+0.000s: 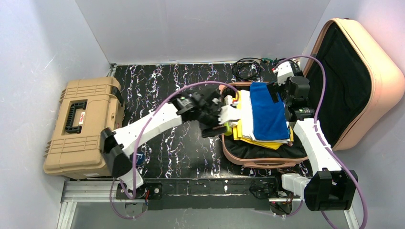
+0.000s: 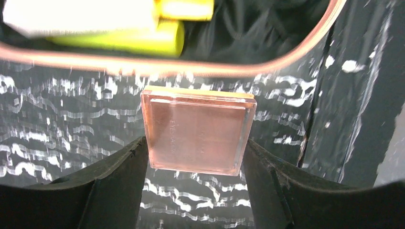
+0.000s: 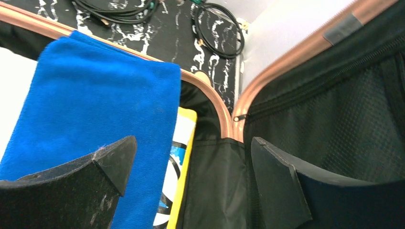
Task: Pack the luggage
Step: Place the makeup in the luggage.
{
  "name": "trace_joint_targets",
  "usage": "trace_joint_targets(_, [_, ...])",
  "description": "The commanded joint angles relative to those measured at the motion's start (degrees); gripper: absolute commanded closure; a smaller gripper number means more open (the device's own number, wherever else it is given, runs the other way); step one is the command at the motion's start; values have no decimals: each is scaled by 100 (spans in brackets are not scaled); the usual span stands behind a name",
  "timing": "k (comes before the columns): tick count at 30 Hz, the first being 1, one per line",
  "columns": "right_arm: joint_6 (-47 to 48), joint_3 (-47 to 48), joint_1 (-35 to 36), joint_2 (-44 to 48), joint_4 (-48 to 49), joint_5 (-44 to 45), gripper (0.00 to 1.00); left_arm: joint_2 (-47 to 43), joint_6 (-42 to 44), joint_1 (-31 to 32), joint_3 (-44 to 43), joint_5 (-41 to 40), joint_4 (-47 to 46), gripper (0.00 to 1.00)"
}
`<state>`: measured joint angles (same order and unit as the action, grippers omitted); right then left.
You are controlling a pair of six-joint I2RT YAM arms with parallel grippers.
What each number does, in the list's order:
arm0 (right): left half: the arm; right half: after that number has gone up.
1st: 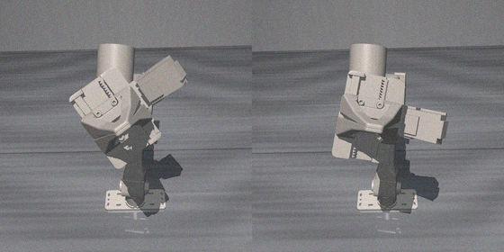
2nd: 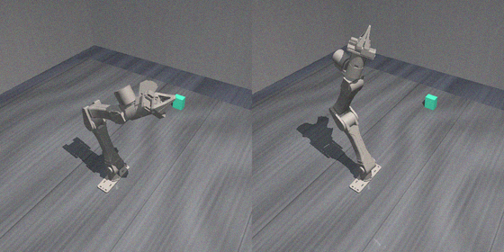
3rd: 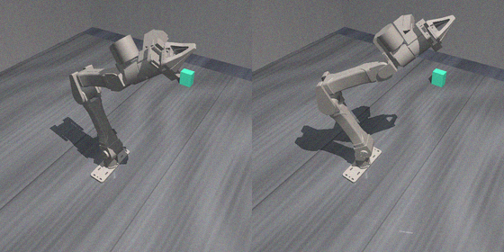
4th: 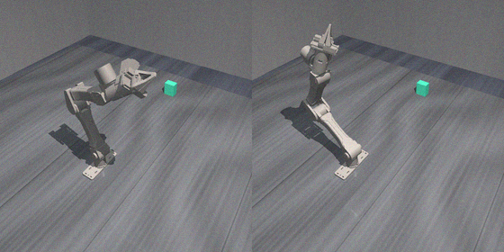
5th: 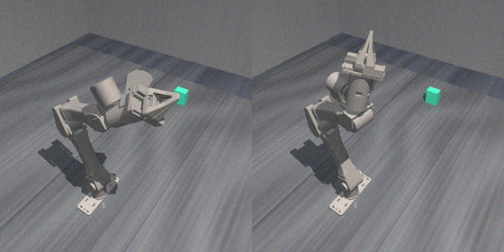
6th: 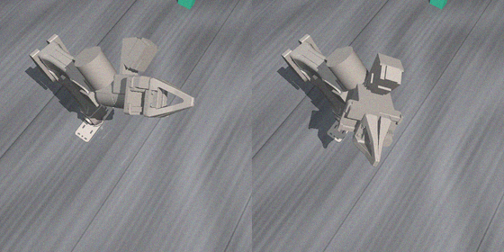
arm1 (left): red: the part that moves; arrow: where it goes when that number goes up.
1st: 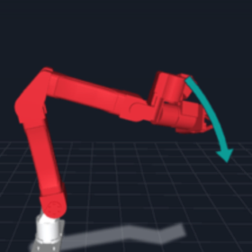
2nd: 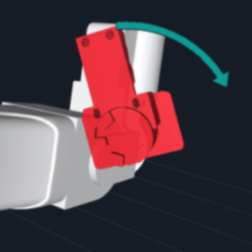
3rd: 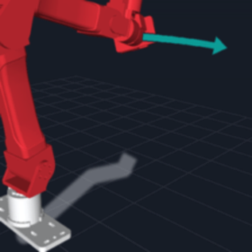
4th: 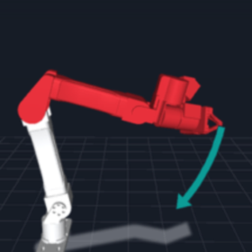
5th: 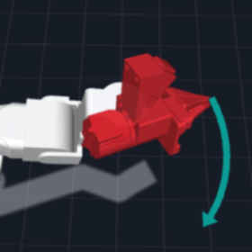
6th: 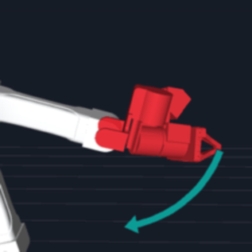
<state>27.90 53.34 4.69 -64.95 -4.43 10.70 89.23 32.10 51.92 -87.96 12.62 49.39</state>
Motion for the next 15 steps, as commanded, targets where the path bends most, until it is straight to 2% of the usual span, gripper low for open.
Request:
trace_joint_targets(1, [-218,-78,-144,129,509,505,2,924,-683,734,-1082,-211,353,63])
trace_joint_targets(9, [-250,-122,-263,190,640,701,2,2479,-1135,1398,-2608,-358,439,63])
trace_joint_targets(15, [-241,-131,-268,202,648,651,2,2877,-1117,1642,-2703,-506,445,63])
